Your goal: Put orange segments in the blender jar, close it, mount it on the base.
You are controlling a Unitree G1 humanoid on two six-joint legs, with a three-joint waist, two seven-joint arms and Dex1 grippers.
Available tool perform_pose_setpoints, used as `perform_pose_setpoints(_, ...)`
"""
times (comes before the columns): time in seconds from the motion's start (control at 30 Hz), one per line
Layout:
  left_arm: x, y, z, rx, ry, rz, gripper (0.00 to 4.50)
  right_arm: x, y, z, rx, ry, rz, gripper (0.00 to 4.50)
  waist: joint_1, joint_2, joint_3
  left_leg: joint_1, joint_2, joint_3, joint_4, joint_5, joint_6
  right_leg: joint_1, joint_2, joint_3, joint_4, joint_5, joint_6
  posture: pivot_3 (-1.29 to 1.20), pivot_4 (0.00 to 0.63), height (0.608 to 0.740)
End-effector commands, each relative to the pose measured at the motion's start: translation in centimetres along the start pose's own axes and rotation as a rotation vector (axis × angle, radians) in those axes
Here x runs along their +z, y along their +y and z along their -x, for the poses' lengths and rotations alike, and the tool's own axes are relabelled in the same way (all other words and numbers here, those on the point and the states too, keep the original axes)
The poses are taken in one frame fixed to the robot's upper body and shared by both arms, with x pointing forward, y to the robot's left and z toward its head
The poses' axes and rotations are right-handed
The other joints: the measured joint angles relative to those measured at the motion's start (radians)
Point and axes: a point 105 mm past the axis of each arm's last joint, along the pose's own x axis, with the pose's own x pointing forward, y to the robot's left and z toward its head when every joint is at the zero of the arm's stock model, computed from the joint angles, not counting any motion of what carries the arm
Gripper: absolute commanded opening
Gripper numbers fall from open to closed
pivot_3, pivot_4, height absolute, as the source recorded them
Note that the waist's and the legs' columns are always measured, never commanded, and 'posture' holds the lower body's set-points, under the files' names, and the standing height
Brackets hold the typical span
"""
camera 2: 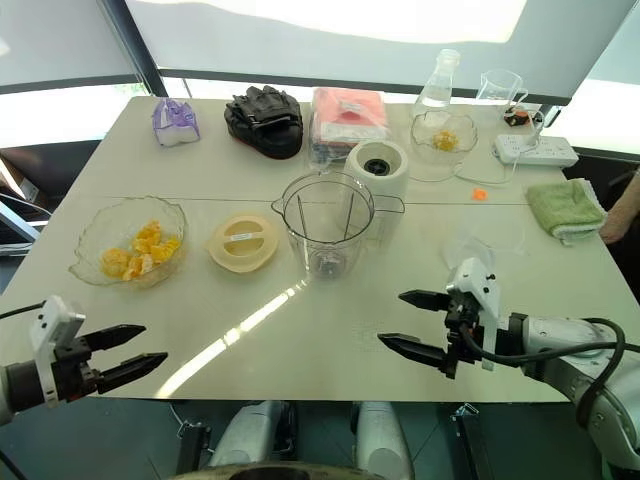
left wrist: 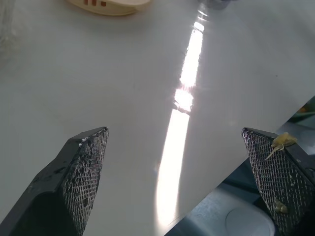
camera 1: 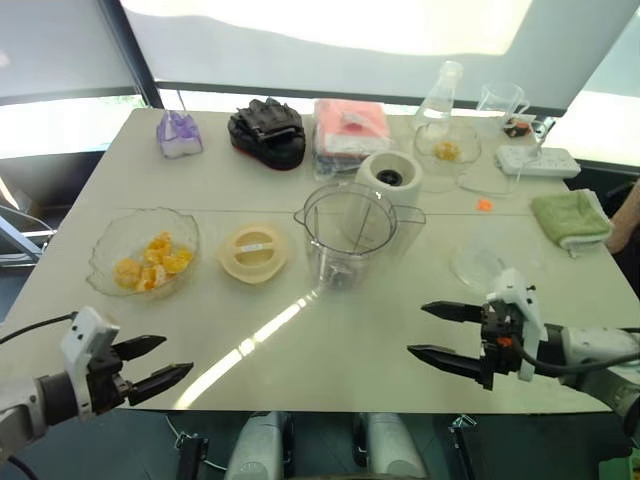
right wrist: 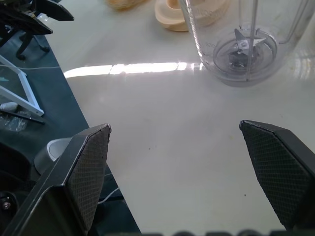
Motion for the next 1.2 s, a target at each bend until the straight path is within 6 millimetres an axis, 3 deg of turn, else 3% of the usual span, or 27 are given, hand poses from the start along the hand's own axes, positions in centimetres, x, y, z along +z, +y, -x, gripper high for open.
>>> perform_pose_setpoints(0.03,0.6,0.0,0.0,0.0,-0.019,-0.04,4.5,0.9,0.2,0.1,0.007,-0.015,0.041,4.4,0.0,0.0,0.0,0.0,0.0,0.0,0.0,0.0,0.0,0.0,0.0,0.0,0.0,0.0,0.0,0.0,0.15,0.74)
perform_pose_setpoints(0.3,1.1,0.9,1.1,0.01,-0.017,-0.014,4.5,2.3,0.1,0.1,0.014,-0.027,0.076,4.4,0.0,0.0,0.0,0.001,0.001,0.0,0.0,0.0,0.0,0.0,0.001,0.0,0.001,0.0,0.0,0.0,0.15,0.74)
perform_pose_setpoints(0.67,1.8,0.3,0.1,-0.022,-0.041,-0.016,4.5,3.0,0.3,0.0,0.024,-0.033,0.092,4.4,0.0,0.0,0.0,0.001,0.0,0.0,0.001,0.0,0.0,0.001,0.001,0.0,0.001,0.0,0.0,0.0,0.15,0.74)
perform_pose_setpoints(0.93,2.7,1.0,0.3,0.011,-0.069,-0.02,4.5,3.9,0.4,0.3,0.033,-0.025,0.13,4.4,0.0,-0.001,-0.001,0.001,0.0,0.0,0.001,0.0,0.0,0.001,0.001,0.0,0.001,0.0,0.0,0.0,0.15,0.74)
perform_pose_setpoints(1.0,4.1,2.6,0.6,0.103,-0.11,-0.012,4.5,4.4,0.4,0.6,0.033,-0.009,0.153,4.4,0.001,-0.001,-0.001,0.001,0.0,0.0,0.001,0.0,0.0,0.001,0.001,0.0,0.002,0.0,0.0,0.0,0.15,0.74)
perform_pose_setpoints(1.1,8.1,5.5,1.2,0.288,-0.21,-0.03,4.5,7.1,-0.1,1.8,0.033,-0.075,0.179,4.4,0.009,-0.001,0.0,0.002,0.0,-0.001,0.002,0.001,0.0,0.002,0.001,0.0,0.003,0.001,0.0,0.0,0.15,0.74)
perform_pose_setpoints(1.2,10.8,6.8,1.3,0.37,-0.262,-0.029,4.5,9.6,0.2,2.4,0.057,-0.143,0.21,4.4,0.014,-0.002,-0.001,0.003,0.0,-0.002,0.003,0.002,-0.001,0.003,0.002,0.0,0.004,0.002,-0.002,0.0,0.15,0.74)
